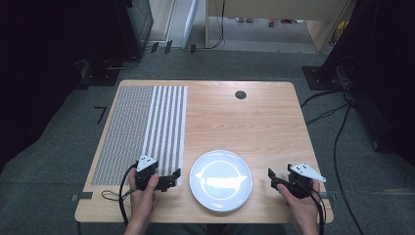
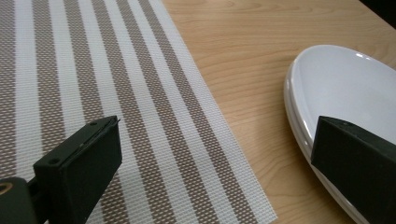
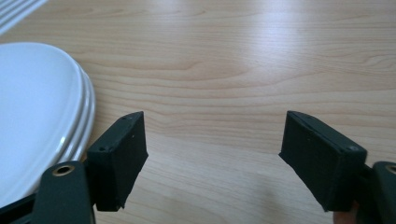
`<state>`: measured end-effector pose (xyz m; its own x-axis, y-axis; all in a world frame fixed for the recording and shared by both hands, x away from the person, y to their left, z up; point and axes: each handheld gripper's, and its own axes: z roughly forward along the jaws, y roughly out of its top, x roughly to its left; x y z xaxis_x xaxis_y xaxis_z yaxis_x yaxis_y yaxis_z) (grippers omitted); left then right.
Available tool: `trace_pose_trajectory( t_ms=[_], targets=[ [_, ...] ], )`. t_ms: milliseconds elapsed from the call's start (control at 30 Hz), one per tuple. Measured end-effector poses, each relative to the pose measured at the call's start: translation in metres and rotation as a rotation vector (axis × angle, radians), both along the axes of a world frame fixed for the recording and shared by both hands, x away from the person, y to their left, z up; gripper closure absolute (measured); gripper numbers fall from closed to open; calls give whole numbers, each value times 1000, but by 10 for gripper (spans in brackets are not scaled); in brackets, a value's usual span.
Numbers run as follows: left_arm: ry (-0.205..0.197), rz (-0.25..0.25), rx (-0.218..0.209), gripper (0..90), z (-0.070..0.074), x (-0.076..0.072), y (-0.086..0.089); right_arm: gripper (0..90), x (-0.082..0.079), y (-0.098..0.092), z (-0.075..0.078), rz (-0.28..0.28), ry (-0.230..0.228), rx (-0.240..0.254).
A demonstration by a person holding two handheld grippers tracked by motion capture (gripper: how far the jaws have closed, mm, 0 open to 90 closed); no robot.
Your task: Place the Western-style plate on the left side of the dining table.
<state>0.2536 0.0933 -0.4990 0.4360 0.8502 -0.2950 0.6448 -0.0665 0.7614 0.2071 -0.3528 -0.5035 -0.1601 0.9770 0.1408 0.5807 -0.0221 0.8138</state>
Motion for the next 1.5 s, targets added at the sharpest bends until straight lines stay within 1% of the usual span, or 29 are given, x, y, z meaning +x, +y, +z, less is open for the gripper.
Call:
trace_pose_trajectory(
  t_ms=[33, 200, 233, 267, 333, 433, 467, 500, 533, 567, 600, 667, 733, 800, 867, 900, 933, 1033, 1067, 1133, 1167, 1200, 1233, 1267, 1333, 1367, 1400, 1467, 1500],
  targets=[
    [0, -1, -4, 19, 0, 0, -1, 244, 0, 3, 1, 1, -2, 16],
    [4, -9, 6, 19, 1, -1, -5, 269, 0, 7, 1, 3, -6, 31],
    [4, -12, 7, 19, 0, -1, -6, 283, 0, 8, 1, 1, -2, 34],
    [6, -18, 8, 19, 0, -1, -7, 325, 0, 10, 1, -5, -10, 40],
    [7, -29, 6, 19, 0, -1, -9, 335, -1, 11, 1, -2, -14, 43],
    [11, -58, 17, 20, 0, -3, -16, 480, -3, 17, 2, 19, -32, 47],
    [11, -58, 17, 20, 0, -3, -16, 536, -3, 17, 3, 39, -40, 52],
    [14, -81, 20, 21, 0, -3, -20, 578, -3, 18, 3, 63, -42, 64],
    [14, -81, 20, 21, 0, -3, -20, 578, -3, 18, 3, 63, -42, 64],
    [16, -91, 27, 23, 0, -4, -22, 623, -4, 21, 4, 91, -35, 82],
    [19, -97, 27, 23, -1, -4, -23, 623, -4, 21, 4, 91, -35, 82],
    [17, -99, 22, 79, 0, -5, -26, 638, -4, 24, 4, 101, -29, 93],
    [22, -112, 9, 79, 0, -6, -28, 641, -4, 27, 3, 112, -21, 81],
    [24, -122, 6, 79, -1, -6, -30, 647, -4, 30, 1, 127, -10, 99],
    [28, -136, 2, 79, -1, -6, -32, 651, -4, 31, 1, 127, -10, 101],
    [27, -137, -10, 157, -1, -8, -33, 677, -5, 33, 2, 127, -10, 120],
    [27, -137, -10, 169, -1, -8, -33, 683, -6, 34, 2, 132, -14, 130],
    [33, -157, -11, 171, -2, -8, -36, 684, -6, 36, 3, 144, -7, 139],
    [33, -164, -18, 219, -2, -9, -37, 677, -7, 39, 2, 151, -6, 138],
    [37, -171, -24, 258, -2, -9, -38, 679, -7, 41, 1, 153, 2, 142],
    [43, -171, -31, 274, -2, -9, -37, 687, -6, 41, 0, 161, 6, 155],
    [43, -171, -31, 312, -2, -9, -37, 687, -6, 41, 0, 161, 6, 155],
    [51, -166, -42, 312, -2, -9, -37, 693, -6, 42, -1, 171, 9, 167],
    [63, -167, -65, 369, -3, -8, -35, 717, -6, 44, -2, 192, 17, 183],
    [68, -174, -74, 431, -3, -7, -34, 727, -6, 45, -3, 199, 19, 190],
    [73, -181, -82, 431, -4, -7, -33, 734, -6, 46, -3, 206, 18, 198],
    [75, -190, -90, 457, -4, -7, -33, 739, -6, 47, -3, 212, 19, 203],
    [85, -213, -108, 520, -4, -7, -33, 757, -6, 49, -4, 215, 23, 190],
    [90, -223, -112, 520, -4, -7, -33, 757, -6, 49, -4, 215, 23, 190]
  ],
)
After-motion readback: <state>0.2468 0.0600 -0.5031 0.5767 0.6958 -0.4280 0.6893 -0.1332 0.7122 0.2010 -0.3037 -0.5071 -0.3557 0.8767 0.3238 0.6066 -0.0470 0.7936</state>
